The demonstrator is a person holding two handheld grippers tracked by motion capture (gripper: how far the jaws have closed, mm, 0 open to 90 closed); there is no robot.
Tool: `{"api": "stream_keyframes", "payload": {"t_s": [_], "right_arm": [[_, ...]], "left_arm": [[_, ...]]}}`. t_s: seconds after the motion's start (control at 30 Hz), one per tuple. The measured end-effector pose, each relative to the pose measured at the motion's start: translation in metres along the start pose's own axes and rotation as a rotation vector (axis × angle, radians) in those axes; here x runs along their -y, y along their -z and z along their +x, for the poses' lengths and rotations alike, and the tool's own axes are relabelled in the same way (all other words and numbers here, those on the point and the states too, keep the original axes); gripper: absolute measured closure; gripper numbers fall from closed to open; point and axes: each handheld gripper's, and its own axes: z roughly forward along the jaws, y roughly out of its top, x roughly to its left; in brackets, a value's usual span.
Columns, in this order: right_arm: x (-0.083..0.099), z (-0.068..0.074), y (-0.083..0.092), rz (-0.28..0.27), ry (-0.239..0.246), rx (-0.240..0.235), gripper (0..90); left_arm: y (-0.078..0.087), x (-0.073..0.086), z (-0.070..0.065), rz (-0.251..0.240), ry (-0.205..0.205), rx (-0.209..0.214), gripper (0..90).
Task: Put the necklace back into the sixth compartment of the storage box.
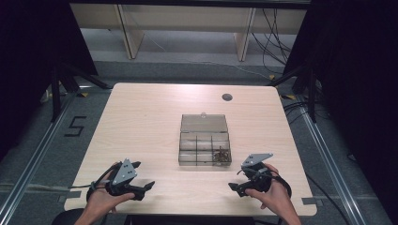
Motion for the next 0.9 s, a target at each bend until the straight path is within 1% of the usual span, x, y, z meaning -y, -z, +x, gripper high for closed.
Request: {"api": "stream_keyframes", "payload": {"t_s": [0.03,0.07,0.1,0.13,0.17,0.23,0.27,0.3,0.33,0.37,0.4,0.43,0.47,0.5,0.53,0.57,0.6,0.63,0.67,0.7,0.73,0.77,0.8,0.83,0.87,0.9], "right_arm": [[0.001,0.000,0.001,0.010,0.011,-0.002,19.5],[0.002,0.000,0.001,0.008,0.011,-0.003,19.3],[0.003,0.000,0.000,-0.009,0.017,0.003,19.1],[0.004,0.001,0.000,-0.002,0.005,0.005,19.1],[0.004,0.001,0.002,0.009,0.006,0.005,19.1],[0.006,0.001,0.002,0.003,0.000,0.005,19.1],[0.007,0.002,0.002,0.003,-0.010,0.004,19.1],[0.008,0.002,0.001,-0.010,-0.019,0.005,19.1],[0.009,0.001,0.001,-0.011,0.000,0.013,19.1],[0.009,0.003,0.002,-0.003,-0.012,0.005,19.0],[0.010,0.003,0.002,-0.004,-0.014,0.002,18.9],[0.011,0.004,0.001,-0.018,-0.020,0.000,19.0],[0.011,0.004,0.002,-0.009,-0.020,-0.001,18.9],[0.012,0.004,0.002,-0.005,-0.015,0.004,18.8],[0.013,0.004,0.002,-0.010,-0.003,0.002,18.6],[0.014,0.005,0.000,-0.038,-0.003,-0.002,18.6],[0.014,0.004,0.002,-0.029,0.010,-0.004,18.5],[0.016,0.005,0.000,-0.051,-0.001,-0.008,18.5],[0.017,0.005,0.002,-0.023,-0.010,0.001,18.4],[0.018,0.006,0.001,-0.042,-0.024,0.016,18.4],[0.019,0.004,0.001,-0.057,0.020,-0.004,18.3],[0.020,0.005,0.001,-0.068,0.005,0.002,18.2],[0.021,0.006,0.002,-0.052,-0.012,-0.009,18.0],[0.022,0.007,0.001,-0.073,-0.014,-0.011,18.0],[0.023,0.007,0.001,-0.067,-0.011,-0.002,17.9],[0.023,0.006,0.000,-0.074,-0.001,-0.008,18.0]], "left_arm": [[0.000,0.000,0.000,0.005,-0.003,-0.001,15.1],[-0.001,0.000,-0.001,-0.014,0.015,0.005,15.1],[-0.001,0.000,-0.001,-0.011,0.014,0.005,15.1],[-0.001,0.000,-0.001,-0.007,0.008,0.003,15.1],[-0.001,0.000,-0.001,-0.007,0.008,0.002,15.1],[0.000,0.000,-0.001,-0.007,0.008,0.002,15.1],[0.000,0.000,-0.001,-0.008,0.008,0.001,15.1],[0.000,0.000,-0.001,-0.008,0.008,0.001,15.0],[-0.001,0.000,-0.001,-0.008,0.008,0.002,15.1],[-0.001,0.000,-0.001,-0.007,0.007,0.002,15.1],[-0.001,0.000,-0.001,-0.007,0.008,0.003,15.1],[-0.001,0.000,-0.001,-0.008,0.008,0.002,15.1],[-0.001,0.000,-0.002,-0.007,0.018,0.002,15.1],[-0.001,0.000,-0.002,-0.007,0.016,0.001,15.1],[-0.001,0.000,-0.001,-0.007,0.016,0.000,15.1],[-0.001,0.000,-0.001,-0.007,0.016,0.001,15.1],[-0.001,0.000,-0.001,-0.008,0.015,0.001,15.1],[-0.001,0.000,-0.001,-0.007,0.014,0.001,15.1],[-0.001,0.000,-0.002,-0.007,0.015,0.001,15.1],[-0.001,0.000,-0.002,-0.007,0.016,0.002,15.1],[-0.001,0.000,-0.001,-0.007,0.016,0.001,15.1],[-0.001,0.000,-0.001,-0.007,0.015,0.001,15.1],[-0.001,0.000,-0.001,-0.007,0.016,0.001,15.1],[0.000,0.000,-0.001,-0.007,0.015,0.001,15.1],[0.000,0.000,-0.001,-0.007,0.015,0.001,15.1],[0.000,0.000,-0.001,-0.007,0.015,0.001,15.1]]}}
